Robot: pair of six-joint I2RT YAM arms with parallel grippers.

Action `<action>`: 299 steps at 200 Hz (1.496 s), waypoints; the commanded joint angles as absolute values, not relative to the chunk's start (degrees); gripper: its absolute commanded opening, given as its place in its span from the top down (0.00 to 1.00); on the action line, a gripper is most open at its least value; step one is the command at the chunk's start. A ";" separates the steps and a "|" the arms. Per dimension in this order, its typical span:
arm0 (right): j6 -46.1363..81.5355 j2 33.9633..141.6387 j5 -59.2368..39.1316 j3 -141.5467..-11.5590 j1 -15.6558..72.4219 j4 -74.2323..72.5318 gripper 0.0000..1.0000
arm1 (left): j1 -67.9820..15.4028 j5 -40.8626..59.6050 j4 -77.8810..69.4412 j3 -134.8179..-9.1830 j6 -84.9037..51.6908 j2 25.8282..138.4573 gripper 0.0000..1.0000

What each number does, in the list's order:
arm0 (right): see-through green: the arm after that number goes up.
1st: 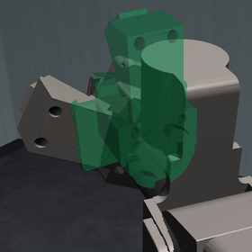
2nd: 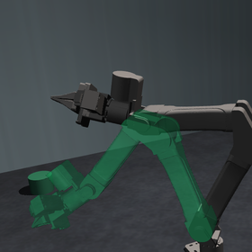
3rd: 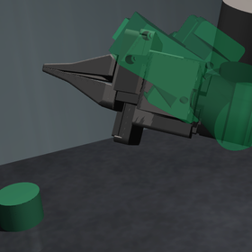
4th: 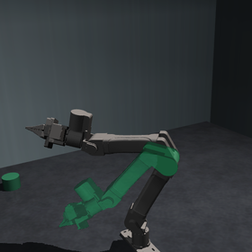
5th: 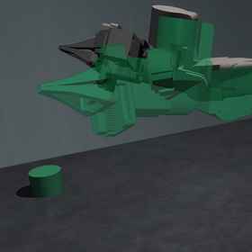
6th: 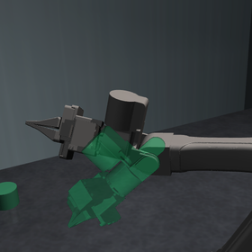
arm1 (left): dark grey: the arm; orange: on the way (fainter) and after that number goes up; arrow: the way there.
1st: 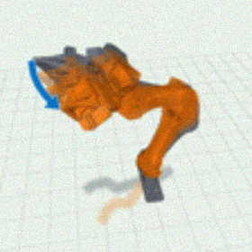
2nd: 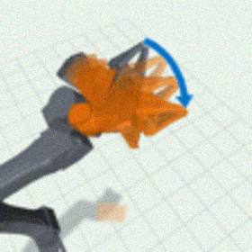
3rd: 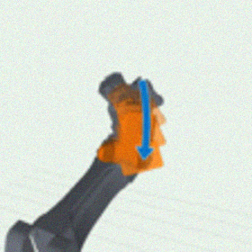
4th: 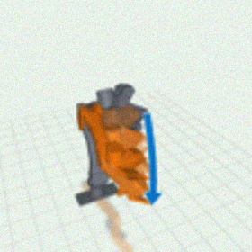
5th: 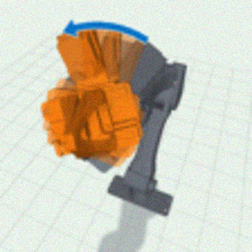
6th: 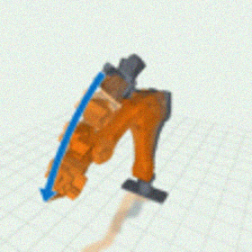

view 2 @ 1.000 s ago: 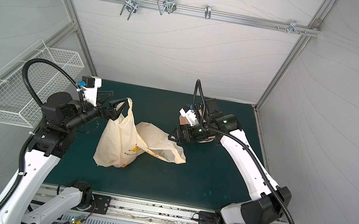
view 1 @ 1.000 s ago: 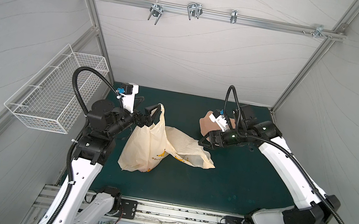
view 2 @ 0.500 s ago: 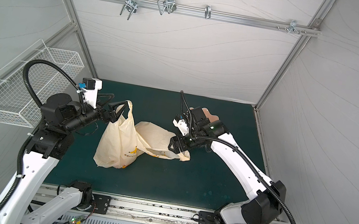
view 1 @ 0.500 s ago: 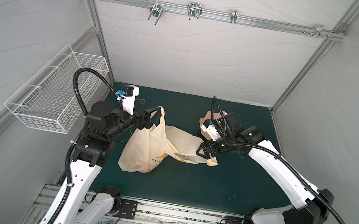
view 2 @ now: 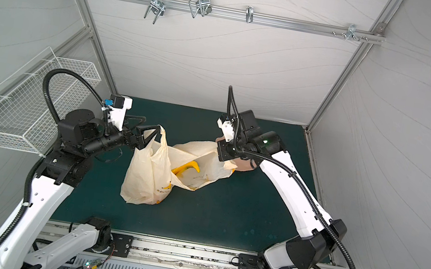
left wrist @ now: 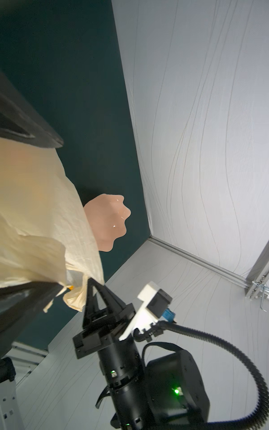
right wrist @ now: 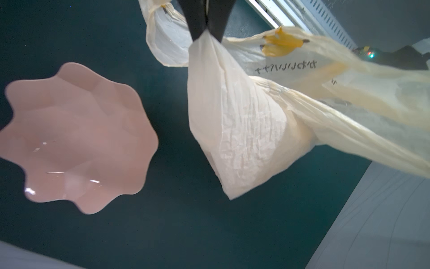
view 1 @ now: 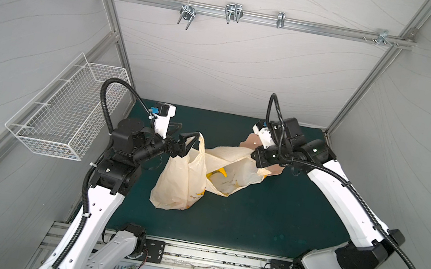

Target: Place the fruits into the plastic bag

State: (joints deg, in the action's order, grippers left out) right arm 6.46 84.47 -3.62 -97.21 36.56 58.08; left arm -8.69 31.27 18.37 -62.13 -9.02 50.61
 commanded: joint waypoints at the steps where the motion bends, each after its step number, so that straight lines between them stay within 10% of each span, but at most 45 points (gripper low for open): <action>1: 6.20 83.38 0.16 -100.00 33.38 64.93 1.00 | -9.96 34.36 22.26 -67.48 -7.12 51.97 0.11; 113: 11.37 81.55 -3.56 -94.55 28.70 65.24 1.00 | -10.99 33.42 52.15 -66.86 -16.71 45.30 0.13; 189: 12.60 78.80 -17.37 -98.68 18.93 65.39 0.02 | -10.60 -1.42 48.56 -66.76 -24.78 49.17 0.06; 299: 18.25 80.58 -7.93 -80.26 -16.45 44.26 0.01 | 0.03 -13.57 14.45 -46.54 -8.83 55.62 0.00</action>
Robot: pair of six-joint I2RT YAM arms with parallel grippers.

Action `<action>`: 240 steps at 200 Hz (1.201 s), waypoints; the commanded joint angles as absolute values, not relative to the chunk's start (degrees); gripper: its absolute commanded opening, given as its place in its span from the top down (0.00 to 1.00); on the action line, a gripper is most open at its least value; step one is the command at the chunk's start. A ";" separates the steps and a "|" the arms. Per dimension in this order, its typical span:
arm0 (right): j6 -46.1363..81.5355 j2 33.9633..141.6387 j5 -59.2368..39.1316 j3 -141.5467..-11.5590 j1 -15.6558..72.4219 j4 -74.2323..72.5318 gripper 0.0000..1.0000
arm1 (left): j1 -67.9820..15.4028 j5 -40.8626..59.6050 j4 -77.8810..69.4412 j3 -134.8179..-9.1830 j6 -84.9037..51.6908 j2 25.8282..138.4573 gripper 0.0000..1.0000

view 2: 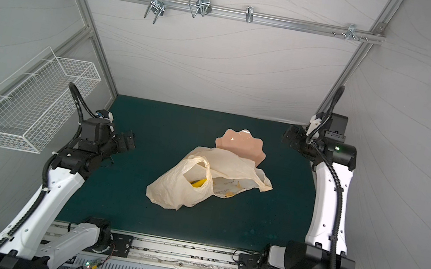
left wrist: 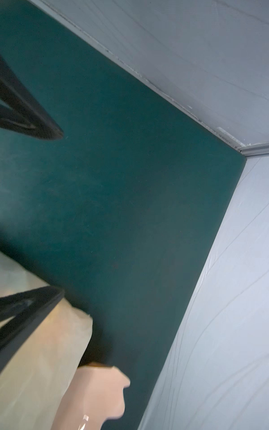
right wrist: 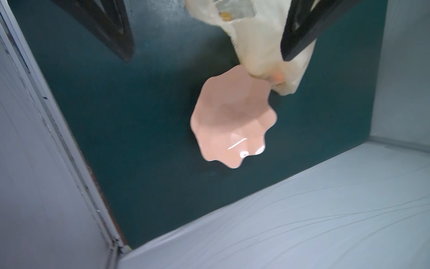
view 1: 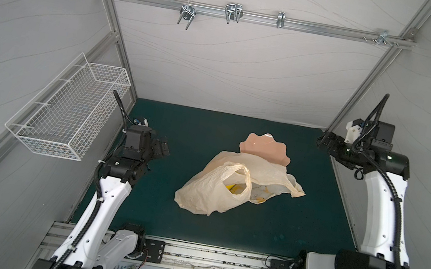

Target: Place the fruits into the plastic bag

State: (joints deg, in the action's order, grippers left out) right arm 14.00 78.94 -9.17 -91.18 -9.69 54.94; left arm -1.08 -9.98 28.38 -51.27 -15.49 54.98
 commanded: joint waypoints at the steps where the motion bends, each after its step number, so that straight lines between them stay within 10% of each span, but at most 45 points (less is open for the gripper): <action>1: 18.49 80.46 -7.92 -79.95 -16.71 43.84 0.01 | 0.06 -13.55 13.99 -45.99 -8.50 55.59 0.00; 64: 13.55 72.17 0.86 -37.63 -11.13 -10.09 0.01 | 3.07 -7.38 -28.19 -15.95 -0.99 54.61 0.00; 153: 8.27 84.20 14.36 -20.00 2.76 -49.48 0.01 | 3.11 5.59 -59.44 -18.70 0.34 89.17 0.00; 240: 5.52 87.80 20.48 -29.30 7.03 -36.30 0.01 | 3.93 5.31 -47.63 -24.52 -0.66 89.12 0.00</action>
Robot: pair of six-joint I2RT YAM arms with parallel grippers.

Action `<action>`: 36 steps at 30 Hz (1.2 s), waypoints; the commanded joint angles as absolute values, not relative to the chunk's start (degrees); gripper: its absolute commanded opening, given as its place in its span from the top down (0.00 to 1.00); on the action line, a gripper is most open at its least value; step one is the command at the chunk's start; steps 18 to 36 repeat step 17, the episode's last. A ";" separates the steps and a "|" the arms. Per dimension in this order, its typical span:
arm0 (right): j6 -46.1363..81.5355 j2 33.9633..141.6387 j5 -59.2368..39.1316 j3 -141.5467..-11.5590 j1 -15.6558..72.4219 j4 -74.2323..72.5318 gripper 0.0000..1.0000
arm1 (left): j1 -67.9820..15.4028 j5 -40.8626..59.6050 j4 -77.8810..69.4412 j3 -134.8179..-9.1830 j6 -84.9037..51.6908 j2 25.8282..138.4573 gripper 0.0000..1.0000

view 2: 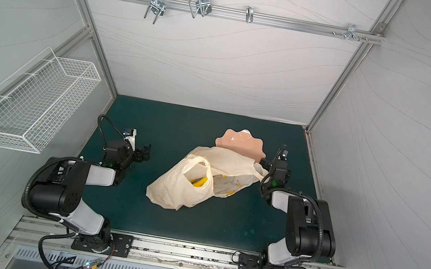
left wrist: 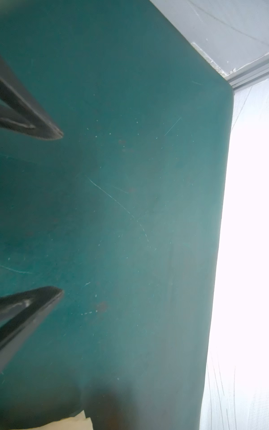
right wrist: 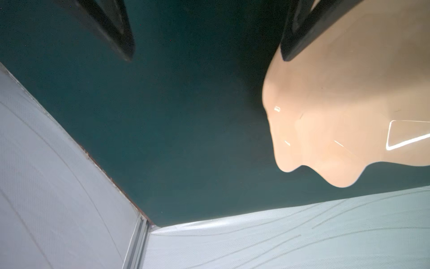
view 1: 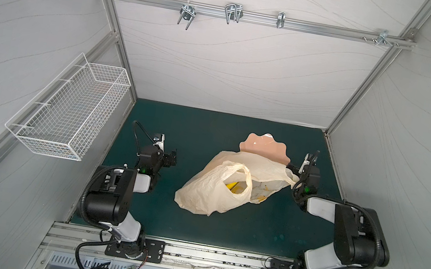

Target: Place the fruits into the plastic bag

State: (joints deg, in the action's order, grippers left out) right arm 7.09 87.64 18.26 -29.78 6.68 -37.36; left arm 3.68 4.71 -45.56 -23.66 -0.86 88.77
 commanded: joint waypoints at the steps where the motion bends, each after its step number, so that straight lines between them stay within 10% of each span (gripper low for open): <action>1: 5.49 87.80 20.48 -29.33 7.03 -36.30 0.01 | 3.94 5.34 -47.68 -24.52 -0.68 89.12 0.00; 36: 5.43 87.95 20.95 -29.78 7.29 -35.67 0.01 | 3.95 5.35 -47.73 -24.27 -0.70 88.95 0.00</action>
